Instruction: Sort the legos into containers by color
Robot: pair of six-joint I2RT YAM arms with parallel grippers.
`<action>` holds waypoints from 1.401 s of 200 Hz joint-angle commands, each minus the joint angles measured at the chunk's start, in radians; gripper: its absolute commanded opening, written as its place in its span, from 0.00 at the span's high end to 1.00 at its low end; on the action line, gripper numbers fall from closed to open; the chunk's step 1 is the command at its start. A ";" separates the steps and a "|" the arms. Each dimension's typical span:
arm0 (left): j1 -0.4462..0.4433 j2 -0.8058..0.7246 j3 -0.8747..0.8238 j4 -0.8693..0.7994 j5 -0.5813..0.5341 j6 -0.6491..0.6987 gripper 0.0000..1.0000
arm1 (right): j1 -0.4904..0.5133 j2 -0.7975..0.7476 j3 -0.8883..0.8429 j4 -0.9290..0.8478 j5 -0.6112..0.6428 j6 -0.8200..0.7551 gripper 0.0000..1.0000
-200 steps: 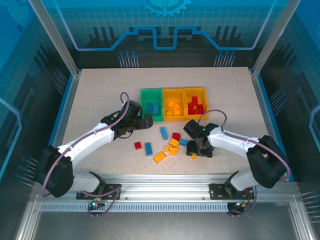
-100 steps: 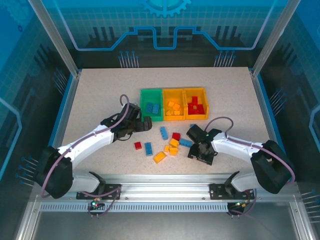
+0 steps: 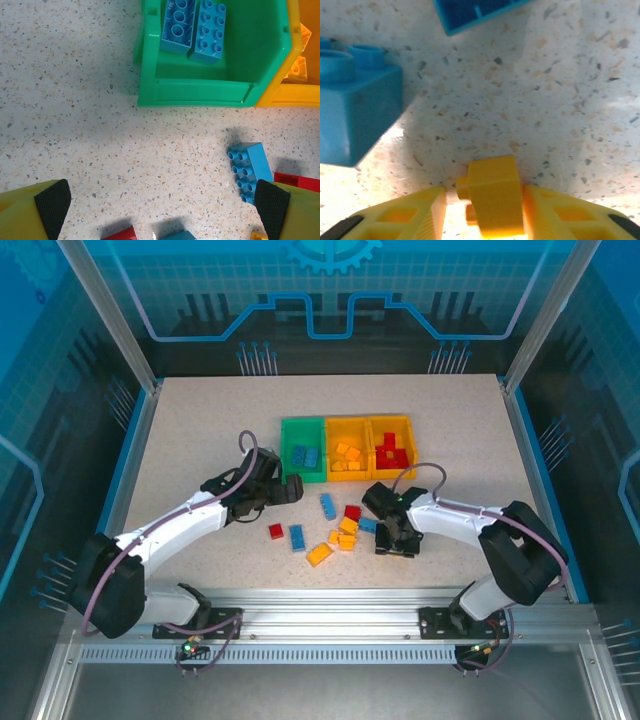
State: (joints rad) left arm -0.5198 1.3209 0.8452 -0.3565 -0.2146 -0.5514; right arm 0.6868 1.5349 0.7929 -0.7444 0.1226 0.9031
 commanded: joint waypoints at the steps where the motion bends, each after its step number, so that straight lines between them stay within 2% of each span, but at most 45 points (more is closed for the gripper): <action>1: 0.011 -0.021 -0.015 0.008 -0.011 -0.005 0.01 | 0.010 0.060 -0.009 -0.052 0.039 -0.068 0.65; 60: 0.011 -0.023 -0.024 -0.002 -0.014 -0.010 0.01 | 0.036 0.032 0.045 -0.088 0.069 -0.037 0.75; 99: 0.011 -0.015 -0.030 -0.024 -0.018 -0.008 0.01 | 0.056 -0.033 0.240 -0.151 0.091 -0.108 0.74; 119: 0.011 -0.014 -0.038 -0.044 -0.023 -0.019 0.01 | 0.016 -0.022 0.338 -0.109 0.080 -0.170 0.73; 150: 0.012 -0.009 -0.046 -0.099 -0.028 -0.057 0.01 | -0.082 0.107 0.511 -0.029 -0.032 -0.237 0.73; 228: 0.005 0.008 -0.091 -0.159 0.026 -0.172 0.01 | -0.180 0.566 1.047 -0.163 -0.036 -0.283 0.73; 261: 0.000 0.011 -0.097 -0.175 0.030 -0.188 0.01 | -0.200 0.635 1.114 -0.160 -0.045 -0.266 0.66; 280: -0.005 0.014 -0.099 -0.182 0.030 -0.196 0.01 | -0.199 0.641 1.132 -0.168 -0.048 -0.274 0.50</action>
State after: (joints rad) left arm -0.5198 1.3231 0.7628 -0.4976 -0.2012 -0.7132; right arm 0.4953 2.1612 1.8729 -0.8639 0.0891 0.6365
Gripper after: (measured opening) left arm 0.989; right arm 0.436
